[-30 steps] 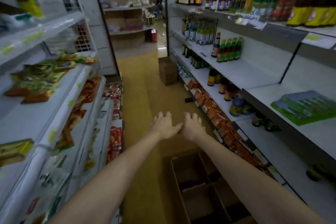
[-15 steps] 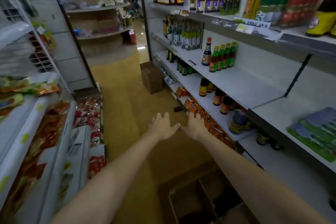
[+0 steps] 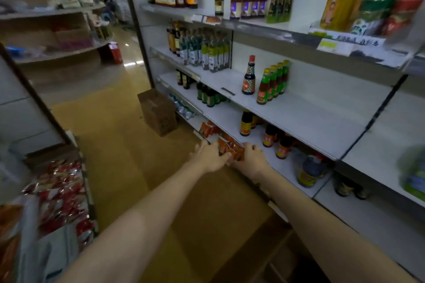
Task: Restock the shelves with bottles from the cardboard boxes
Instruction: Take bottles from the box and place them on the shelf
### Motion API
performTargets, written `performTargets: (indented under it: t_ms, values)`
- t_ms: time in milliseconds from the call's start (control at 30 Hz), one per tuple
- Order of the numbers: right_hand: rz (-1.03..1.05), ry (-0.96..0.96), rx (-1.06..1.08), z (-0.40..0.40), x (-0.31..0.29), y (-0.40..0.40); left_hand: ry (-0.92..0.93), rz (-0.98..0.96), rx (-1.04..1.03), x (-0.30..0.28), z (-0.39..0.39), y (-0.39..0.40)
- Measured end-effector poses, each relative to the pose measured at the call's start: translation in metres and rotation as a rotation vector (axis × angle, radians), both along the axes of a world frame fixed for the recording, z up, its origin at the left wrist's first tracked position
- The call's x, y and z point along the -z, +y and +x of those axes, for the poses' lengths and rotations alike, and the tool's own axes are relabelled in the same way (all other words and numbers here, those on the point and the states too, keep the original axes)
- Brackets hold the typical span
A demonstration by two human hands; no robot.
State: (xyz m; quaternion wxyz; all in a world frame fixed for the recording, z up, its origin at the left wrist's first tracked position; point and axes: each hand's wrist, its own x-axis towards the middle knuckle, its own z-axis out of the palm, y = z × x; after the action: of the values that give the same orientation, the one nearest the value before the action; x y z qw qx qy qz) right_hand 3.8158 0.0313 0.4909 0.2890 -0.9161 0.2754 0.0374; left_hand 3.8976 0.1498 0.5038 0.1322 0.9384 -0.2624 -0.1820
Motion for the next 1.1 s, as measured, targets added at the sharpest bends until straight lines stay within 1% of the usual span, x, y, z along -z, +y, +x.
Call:
performTargets:
  t_ms: [233, 333, 467, 567, 667, 767, 900, 1000, 1100]
  values:
    - [-0.046, 0.081, 0.130, 0.065, 0.010, -0.046, 0.047, 0.008, 0.158, 0.014, 0.083, -0.056]
    - [-0.056, 0.064, 0.164, 0.103, 0.014, -0.072, 0.066, 0.014, 0.218, 0.009, 0.117, -0.086]
    - [-0.027, 0.052, 0.246, 0.138, 0.007, -0.108, 0.064, 0.104, 0.348, -0.003, 0.161, -0.132]
    - [-0.028, 0.026, 0.356, 0.145, 0.001, -0.137, 0.032, 0.044, 0.392, -0.003, 0.182, -0.173]
    - [-0.010, 0.047, 0.456, 0.137, 0.006, -0.158, 0.079, 0.030, 0.518, 0.010, 0.181, -0.209]
    - [0.023, 0.073, 0.594, 0.123, 0.012, -0.172, 0.072, 0.066, 0.676, 0.021, 0.170, -0.245]
    - [0.048, 0.124, 0.842, 0.095, 0.029, -0.179, 0.122, 0.086, 0.910, 0.034, 0.147, -0.289]
    - [0.063, 0.163, 1.019, 0.075, 0.038, -0.172, 0.141, 0.092, 1.109, 0.038, 0.130, -0.303]
    - [0.130, 0.188, 1.182, 0.059, 0.036, -0.153, 0.163, 0.111, 1.271, 0.040, 0.115, -0.312]
